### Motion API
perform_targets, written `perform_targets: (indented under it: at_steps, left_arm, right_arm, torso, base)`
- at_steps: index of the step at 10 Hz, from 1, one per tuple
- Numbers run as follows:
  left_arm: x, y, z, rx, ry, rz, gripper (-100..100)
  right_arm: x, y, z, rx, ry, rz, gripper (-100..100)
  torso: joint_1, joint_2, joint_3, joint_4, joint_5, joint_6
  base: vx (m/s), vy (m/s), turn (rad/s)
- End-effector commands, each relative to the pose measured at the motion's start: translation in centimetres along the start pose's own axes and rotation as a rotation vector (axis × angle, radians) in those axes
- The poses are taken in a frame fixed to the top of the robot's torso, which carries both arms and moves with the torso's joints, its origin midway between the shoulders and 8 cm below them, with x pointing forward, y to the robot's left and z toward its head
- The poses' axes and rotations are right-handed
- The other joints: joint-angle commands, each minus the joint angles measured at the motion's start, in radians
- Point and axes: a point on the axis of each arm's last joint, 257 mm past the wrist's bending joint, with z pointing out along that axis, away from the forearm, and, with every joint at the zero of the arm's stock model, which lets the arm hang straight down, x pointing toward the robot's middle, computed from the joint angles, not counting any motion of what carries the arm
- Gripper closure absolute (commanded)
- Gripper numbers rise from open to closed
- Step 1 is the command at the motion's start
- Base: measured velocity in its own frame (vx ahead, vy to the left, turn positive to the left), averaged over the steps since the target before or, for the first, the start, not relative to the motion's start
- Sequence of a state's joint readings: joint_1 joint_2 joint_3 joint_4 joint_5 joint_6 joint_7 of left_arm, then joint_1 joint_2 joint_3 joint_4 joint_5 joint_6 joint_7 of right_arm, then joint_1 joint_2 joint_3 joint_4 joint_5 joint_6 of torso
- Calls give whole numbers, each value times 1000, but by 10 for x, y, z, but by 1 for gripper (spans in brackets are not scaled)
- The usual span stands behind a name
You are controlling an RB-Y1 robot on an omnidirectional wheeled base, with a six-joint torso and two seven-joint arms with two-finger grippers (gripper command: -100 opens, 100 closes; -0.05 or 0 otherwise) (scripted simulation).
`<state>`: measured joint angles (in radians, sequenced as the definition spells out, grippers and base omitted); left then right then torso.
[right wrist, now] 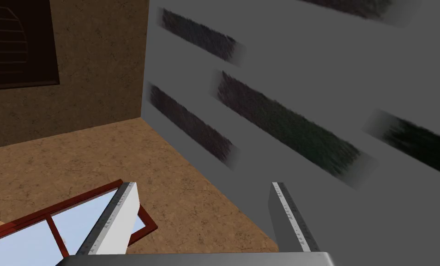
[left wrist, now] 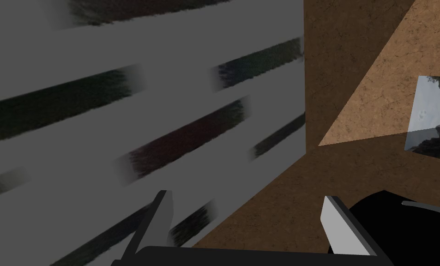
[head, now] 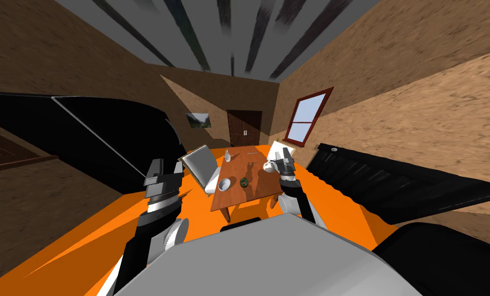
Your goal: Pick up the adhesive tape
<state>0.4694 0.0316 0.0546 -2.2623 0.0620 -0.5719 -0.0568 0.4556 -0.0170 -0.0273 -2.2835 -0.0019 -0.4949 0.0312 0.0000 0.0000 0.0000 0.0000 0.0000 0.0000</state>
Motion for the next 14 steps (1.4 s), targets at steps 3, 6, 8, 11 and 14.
perform_targets:
  at_steps: [3,6,8,11,14]
  left_arm:
    - [0,0,0,0,0,0,0]
    - [0,0,0,0,0,0,0]
    - [0,0,0,0,0,0,0]
    - [0,0,0,0,0,0,0]
    - [0,0,0,0,0,0,0]
  right_arm:
    - [33,-13,-11,18,109,-4,-100]
    - [67,-34,-33,57,214,-10,-100]
    - [86,-42,-45,77,265,-2,-100]
    - [109,-63,-72,122,352,-19,-100]
    - [133,-73,-95,151,420,-7,-100]
  torso:
    - [-3,1,0,0,-1,0]
    - [-4,2,1,0,-1,0]
    - [-4,1,1,0,-1,0]
    - [-2,1,1,0,-1,0]
    - [-3,2,1,0,-1,0]
  base:
    - [-15,-37,0]
    - [-29,-59,16]
    - [-19,-44,18]
    - [-23,-39,42]
    - [-27,-42,32]
